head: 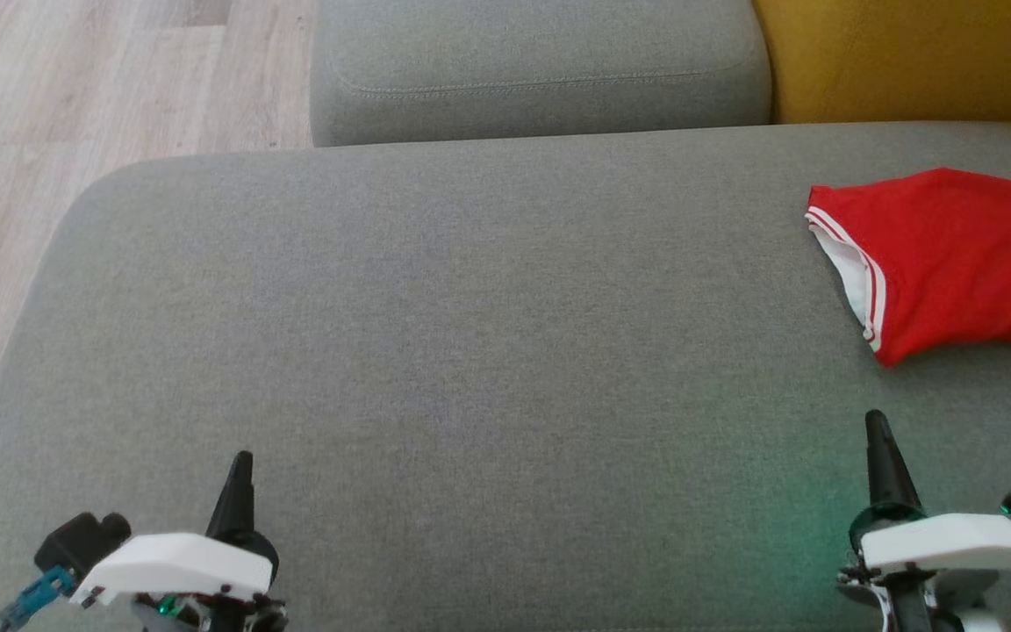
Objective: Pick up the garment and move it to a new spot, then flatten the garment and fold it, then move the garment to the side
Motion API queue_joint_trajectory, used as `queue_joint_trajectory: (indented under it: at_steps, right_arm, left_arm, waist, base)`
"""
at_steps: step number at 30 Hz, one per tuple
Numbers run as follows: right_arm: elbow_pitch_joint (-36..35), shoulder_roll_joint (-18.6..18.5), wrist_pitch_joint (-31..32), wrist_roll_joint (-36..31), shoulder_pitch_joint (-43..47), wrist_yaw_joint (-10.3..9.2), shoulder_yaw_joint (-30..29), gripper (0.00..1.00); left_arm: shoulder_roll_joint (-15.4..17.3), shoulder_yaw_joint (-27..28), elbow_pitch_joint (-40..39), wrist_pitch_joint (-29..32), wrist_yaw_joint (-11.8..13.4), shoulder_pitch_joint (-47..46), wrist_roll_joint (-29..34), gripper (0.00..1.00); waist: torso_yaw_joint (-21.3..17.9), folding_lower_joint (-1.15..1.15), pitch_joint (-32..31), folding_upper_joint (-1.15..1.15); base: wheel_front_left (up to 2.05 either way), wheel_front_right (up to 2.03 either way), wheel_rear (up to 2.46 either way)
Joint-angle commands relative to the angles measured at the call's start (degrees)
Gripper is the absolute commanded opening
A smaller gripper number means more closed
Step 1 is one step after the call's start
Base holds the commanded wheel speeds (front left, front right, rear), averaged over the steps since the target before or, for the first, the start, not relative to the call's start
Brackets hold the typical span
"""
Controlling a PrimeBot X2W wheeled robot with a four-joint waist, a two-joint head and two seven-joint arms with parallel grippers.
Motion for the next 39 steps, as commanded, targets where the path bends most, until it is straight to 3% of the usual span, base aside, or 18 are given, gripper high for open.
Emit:
queue_joint_trajectory:
  at_steps: [1,39]
  right_arm:
    - [-1.62,-1.19,0.34,1.98,-3.74,-0.03,0.23,0.0]
    - [-0.75,-1.29,4.27,26.15,-6.96,-0.05,-2.85,0.0]
  left_arm:
    - [0.15,2.09,-1.53,0.48,-0.75,-3.32,-1.78,0.0]
    - [-1.08,9.66,-0.48,6.77,-6.85,-7.08,-23.6,0.0]
  waist:
    - [0.0,0.0,0.04,0.0]
    - [-0.06,0.0,0.8,0.0]
  base:
    - [0.0,0.0,0.0]
    - [0.0,0.0,0.0]
